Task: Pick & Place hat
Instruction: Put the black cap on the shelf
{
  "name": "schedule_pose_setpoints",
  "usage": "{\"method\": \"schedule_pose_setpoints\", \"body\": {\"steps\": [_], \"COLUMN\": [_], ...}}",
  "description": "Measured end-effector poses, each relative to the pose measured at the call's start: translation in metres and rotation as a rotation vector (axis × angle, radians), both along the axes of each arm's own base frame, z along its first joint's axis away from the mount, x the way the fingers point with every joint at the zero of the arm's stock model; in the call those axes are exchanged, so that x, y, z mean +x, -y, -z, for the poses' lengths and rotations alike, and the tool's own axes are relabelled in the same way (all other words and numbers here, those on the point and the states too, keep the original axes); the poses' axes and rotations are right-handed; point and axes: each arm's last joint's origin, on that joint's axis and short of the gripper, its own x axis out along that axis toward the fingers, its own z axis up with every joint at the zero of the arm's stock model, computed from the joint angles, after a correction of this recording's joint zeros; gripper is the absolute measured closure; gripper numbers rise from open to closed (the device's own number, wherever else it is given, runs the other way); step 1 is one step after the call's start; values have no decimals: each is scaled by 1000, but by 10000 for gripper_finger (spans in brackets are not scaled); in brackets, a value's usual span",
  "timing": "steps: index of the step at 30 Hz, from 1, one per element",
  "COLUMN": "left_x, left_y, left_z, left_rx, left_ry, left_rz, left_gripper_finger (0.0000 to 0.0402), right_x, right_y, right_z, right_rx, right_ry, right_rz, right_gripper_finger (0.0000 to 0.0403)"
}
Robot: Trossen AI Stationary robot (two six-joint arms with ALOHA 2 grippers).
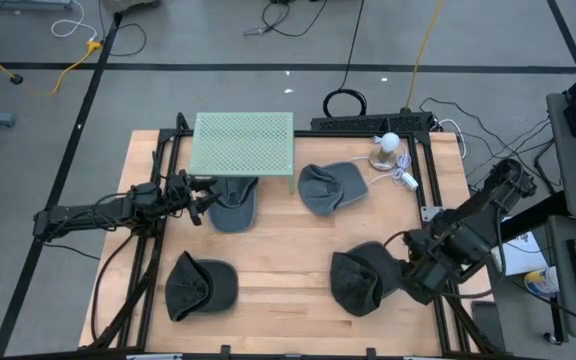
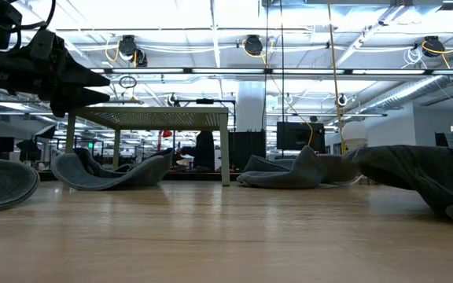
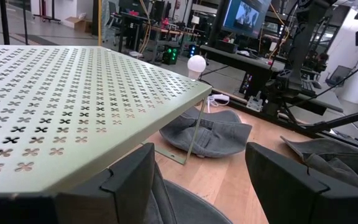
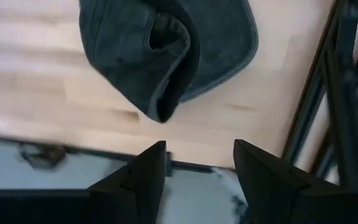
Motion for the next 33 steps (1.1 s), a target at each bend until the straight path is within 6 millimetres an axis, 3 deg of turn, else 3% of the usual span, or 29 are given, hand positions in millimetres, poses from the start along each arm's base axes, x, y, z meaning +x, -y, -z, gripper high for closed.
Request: {"method": "schedule_pose_setpoints", "body": {"steps": [7, 14, 21, 27, 33], "left_x": [0, 0, 0, 0, 0], "left_y": [0, 0, 0, 0, 0], "left_z": [0, 0, 0, 0, 0], "left_rx": [0, 0, 0, 0, 0], "left_ry": [0, 0, 0, 0, 0], "left_rz": [0, 0, 0, 0, 0], "left_gripper_finger": [144, 144, 144, 144, 144], "right_x": [-7, -8, -6, -6, 3], "right_y": [-7, -8, -6, -6, -16], "right_z": [0, 0, 0, 0, 4], "right_rx": [-49, -119, -295, -314, -325], "right_ry": [67, 161, 240, 262, 389], "right_rz": [-481, -1105, -1599, -1779, -1757], "right_gripper_finger": [223, 226, 227, 227, 227]}}
